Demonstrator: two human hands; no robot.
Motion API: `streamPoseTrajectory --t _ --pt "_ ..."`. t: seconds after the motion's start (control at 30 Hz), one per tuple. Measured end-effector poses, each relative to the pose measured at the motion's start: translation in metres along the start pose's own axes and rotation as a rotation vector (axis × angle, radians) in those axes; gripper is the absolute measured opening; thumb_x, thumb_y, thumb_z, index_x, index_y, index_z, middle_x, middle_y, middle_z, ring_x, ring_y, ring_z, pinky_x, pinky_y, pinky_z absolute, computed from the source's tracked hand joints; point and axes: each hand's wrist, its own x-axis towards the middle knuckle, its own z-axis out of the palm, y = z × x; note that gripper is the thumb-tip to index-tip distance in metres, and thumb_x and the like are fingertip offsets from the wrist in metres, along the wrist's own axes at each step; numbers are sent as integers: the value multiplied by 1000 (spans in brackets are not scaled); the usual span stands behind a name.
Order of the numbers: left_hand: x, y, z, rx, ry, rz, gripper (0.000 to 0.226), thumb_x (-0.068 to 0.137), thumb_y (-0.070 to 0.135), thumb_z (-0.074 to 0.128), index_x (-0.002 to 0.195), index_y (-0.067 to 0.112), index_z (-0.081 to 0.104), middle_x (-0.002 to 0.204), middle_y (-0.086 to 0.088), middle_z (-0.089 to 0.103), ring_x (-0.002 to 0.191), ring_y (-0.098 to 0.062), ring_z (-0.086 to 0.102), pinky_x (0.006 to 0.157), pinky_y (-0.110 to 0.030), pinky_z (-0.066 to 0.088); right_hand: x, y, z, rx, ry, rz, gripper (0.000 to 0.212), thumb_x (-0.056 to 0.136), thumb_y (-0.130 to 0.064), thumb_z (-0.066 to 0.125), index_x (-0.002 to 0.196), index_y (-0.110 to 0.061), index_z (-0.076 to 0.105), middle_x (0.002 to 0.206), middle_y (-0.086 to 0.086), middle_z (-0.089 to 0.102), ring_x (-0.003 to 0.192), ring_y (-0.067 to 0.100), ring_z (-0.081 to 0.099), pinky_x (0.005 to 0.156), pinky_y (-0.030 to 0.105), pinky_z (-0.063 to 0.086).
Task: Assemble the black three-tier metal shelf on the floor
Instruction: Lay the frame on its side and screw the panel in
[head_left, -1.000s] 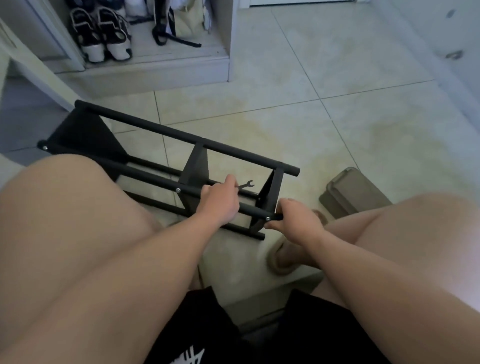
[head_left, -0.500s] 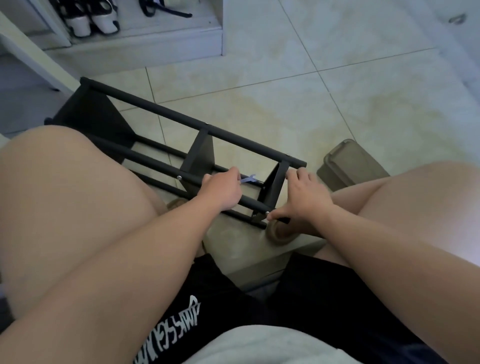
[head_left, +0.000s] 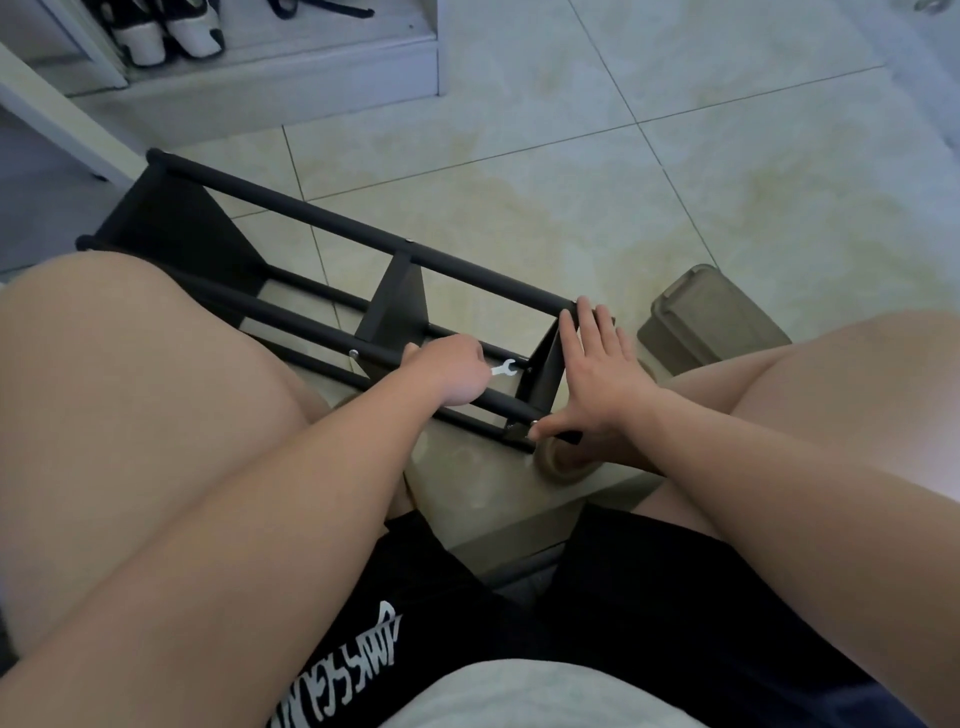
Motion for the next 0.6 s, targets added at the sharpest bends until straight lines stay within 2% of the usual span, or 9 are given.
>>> streamPoseTrajectory --t 0.07,0.13,0.2,0.27,0.4,0.47,0.6 --pt "3 3 -1 -44 1 21 22 92 20 48 81 19 68 87 -2 68 91 -30 61 92 -40 42 1 0 0 2 -3 -2 161 51 -99 57 155 -7 -25 163 17 -31 151 38 -26 123 53 -7" --pt "6 6 -2 -114 -3 71 24 94 20 58 73 23 69 83 -3 71 84 -26 65 80 -35 51 1 1 -1 0 0 1 161 51 -99 57 156 -8 -24 163 16 -30 152 37 -24 123 53 -5" --pt "10 11 -4 -147 -11 110 22 93 19 63 74 24 72 83 -3 73 78 -21 64 69 -29 52 0 1 -3 1 4 6 161 50 -99 58 157 -9 -23 164 15 -28 153 36 -22 124 53 -2" --pt "15 14 -4 -148 -11 121 21 91 14 63 76 23 74 80 0 71 74 -19 60 60 -25 43 0 1 -5 4 5 11 161 50 -98 60 158 -11 -21 165 13 -27 154 35 -20 125 52 1" --pt "22 20 -5 -132 -21 142 23 92 11 58 97 19 79 95 -1 73 90 -20 63 75 -23 43 0 1 -8 36 -8 19 160 51 -95 65 158 -13 -21 165 12 -27 154 33 -21 125 51 3" --pt "27 26 -8 -127 -26 163 25 92 12 58 104 20 79 96 -1 73 89 -19 63 76 -24 43 -1 1 -9 56 -12 16 159 52 -93 67 158 -12 -21 165 12 -28 154 33 -22 125 51 3" --pt "41 38 -14 -193 -119 198 21 89 17 64 88 30 81 97 7 76 97 -13 65 88 -28 50 -1 1 -8 89 -9 6 159 53 -92 68 158 -13 -21 165 12 -28 153 34 -22 126 52 5"
